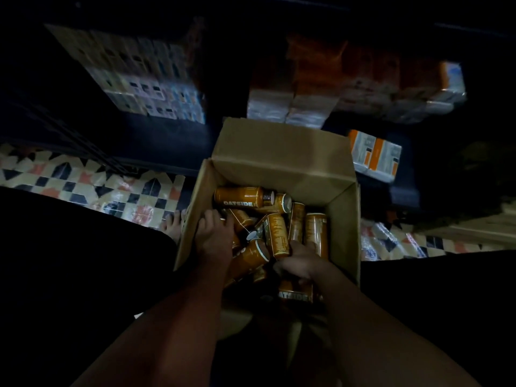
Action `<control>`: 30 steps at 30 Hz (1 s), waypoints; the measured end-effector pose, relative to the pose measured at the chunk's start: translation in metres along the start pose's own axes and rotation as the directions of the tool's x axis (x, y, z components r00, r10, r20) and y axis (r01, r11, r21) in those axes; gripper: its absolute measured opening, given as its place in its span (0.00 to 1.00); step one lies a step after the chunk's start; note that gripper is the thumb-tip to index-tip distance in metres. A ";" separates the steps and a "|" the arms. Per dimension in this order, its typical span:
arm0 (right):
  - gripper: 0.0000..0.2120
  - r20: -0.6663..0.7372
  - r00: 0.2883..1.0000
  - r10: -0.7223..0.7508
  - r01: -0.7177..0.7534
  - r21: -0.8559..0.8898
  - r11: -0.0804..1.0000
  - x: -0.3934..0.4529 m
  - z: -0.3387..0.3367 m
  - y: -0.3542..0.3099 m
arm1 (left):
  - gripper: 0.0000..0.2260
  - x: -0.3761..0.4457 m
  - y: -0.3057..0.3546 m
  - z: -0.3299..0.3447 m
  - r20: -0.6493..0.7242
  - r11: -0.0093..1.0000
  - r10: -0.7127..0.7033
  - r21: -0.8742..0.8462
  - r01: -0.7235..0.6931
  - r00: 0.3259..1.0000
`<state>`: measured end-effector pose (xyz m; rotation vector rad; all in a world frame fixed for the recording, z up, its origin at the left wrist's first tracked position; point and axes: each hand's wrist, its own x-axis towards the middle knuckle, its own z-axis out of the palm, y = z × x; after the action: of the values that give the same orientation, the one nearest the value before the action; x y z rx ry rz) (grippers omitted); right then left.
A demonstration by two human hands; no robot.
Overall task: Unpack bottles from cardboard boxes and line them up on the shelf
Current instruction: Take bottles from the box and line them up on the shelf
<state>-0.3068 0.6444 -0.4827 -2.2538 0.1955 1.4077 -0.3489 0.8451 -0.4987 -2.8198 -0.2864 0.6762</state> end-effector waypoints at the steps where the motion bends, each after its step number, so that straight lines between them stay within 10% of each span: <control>1: 0.41 0.012 1.000 0.014 -0.015 0.073 0.997 0.000 -0.001 -0.002 | 0.33 0.003 -0.001 0.002 0.016 1.000 0.011 -0.001 -0.011 1.000; 9: 0.29 0.028 0.998 0.063 -0.068 0.418 0.906 -0.003 0.003 -0.007 | 0.39 0.004 -0.002 0.006 -0.036 0.996 0.027 -0.083 -0.030 0.999; 15: 0.39 -0.217 0.975 0.043 0.023 0.292 0.956 -0.011 0.005 -0.007 | 0.48 -0.005 -0.011 0.009 -0.276 0.868 0.046 -0.465 -0.175 0.960; 19: 0.38 -0.261 0.965 0.018 0.064 0.301 0.951 -0.013 0.000 -0.006 | 0.36 0.001 -0.012 0.006 -0.295 0.749 -0.130 -0.654 -0.101 0.947; 23: 0.36 -0.291 0.957 0.015 0.070 0.281 0.957 -0.013 0.000 -0.007 | 0.47 -0.008 -0.010 0.014 -0.025 0.926 -0.008 -0.378 -0.002 1.000; 30: 0.37 -0.314 0.950 -0.006 0.084 0.237 0.968 -0.012 0.003 -0.006 | 0.52 -0.001 -0.001 0.017 -0.030 0.992 -0.065 -0.111 0.061 0.997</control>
<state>-0.3122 0.6496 -0.4710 -2.2389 0.3967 0.9378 -0.3576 0.8491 -0.5124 -2.9090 -0.4171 0.6168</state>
